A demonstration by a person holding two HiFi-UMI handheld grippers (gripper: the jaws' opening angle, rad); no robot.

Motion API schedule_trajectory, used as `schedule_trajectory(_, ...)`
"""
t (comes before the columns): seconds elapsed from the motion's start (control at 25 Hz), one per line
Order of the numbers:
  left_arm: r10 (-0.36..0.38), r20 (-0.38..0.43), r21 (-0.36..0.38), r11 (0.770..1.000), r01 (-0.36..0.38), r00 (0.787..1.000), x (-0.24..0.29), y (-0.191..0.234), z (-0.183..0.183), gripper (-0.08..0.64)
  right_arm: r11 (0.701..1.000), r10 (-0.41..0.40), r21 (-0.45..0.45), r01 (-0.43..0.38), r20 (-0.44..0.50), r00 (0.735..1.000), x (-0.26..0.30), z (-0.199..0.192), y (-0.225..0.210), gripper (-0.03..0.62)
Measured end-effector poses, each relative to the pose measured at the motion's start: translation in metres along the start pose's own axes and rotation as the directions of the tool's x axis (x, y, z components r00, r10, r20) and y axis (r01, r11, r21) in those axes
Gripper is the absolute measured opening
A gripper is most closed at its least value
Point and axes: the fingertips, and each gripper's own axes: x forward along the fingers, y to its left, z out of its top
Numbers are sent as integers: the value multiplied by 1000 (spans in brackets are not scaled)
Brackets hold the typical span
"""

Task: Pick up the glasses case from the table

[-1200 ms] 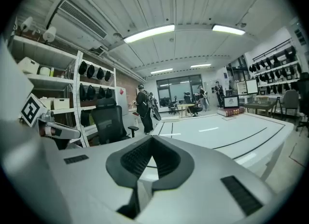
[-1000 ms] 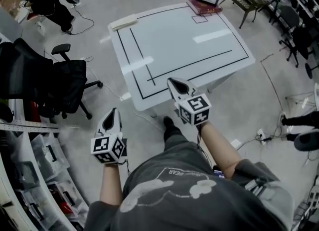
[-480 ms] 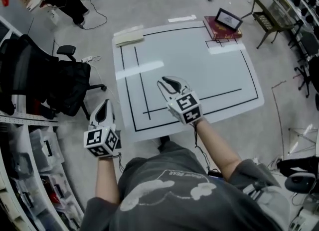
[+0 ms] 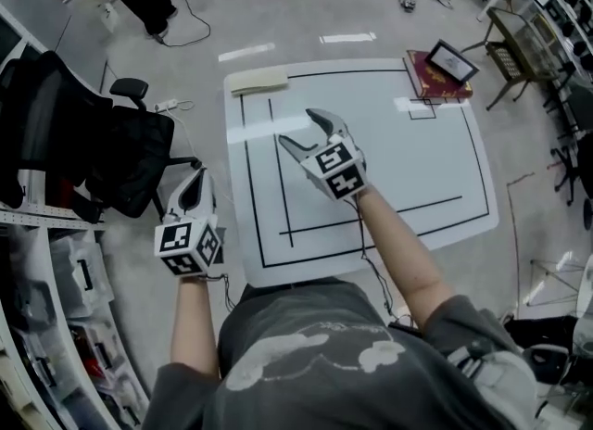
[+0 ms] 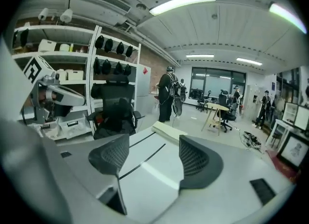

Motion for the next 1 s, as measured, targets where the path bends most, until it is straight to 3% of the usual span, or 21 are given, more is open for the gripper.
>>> schedule_trajectory(0.16, -47, -4, 0, 999, 47, 999, 36, 19, 13, 2, 996, -24, -90, 17, -71, 997, 39, 8, -23, 344)
schedule_trajectory(0.4, -94, -32, 20, 995, 94, 995, 91, 49, 24, 2, 970, -56, -243, 6, -200, 978, 100, 8, -54, 345)
schedule_trajectory(0.68, -117, -56, 49, 992, 120, 992, 146, 77, 29, 2, 924, 5, -358, -137, -346, 938, 165, 0, -73, 350)
schedule_trajectory(0.88, -120, -53, 28, 992, 122, 991, 177, 93, 31, 2, 889, 40, -391, -236, -447, 893, 194, -18, -87, 353)
schedule_trajectory(1.0, -118, -55, 27, 992, 119, 992, 191, 98, 27, 2, 848, 78, -419, -324, -507, 859, 206, -31, -88, 363)
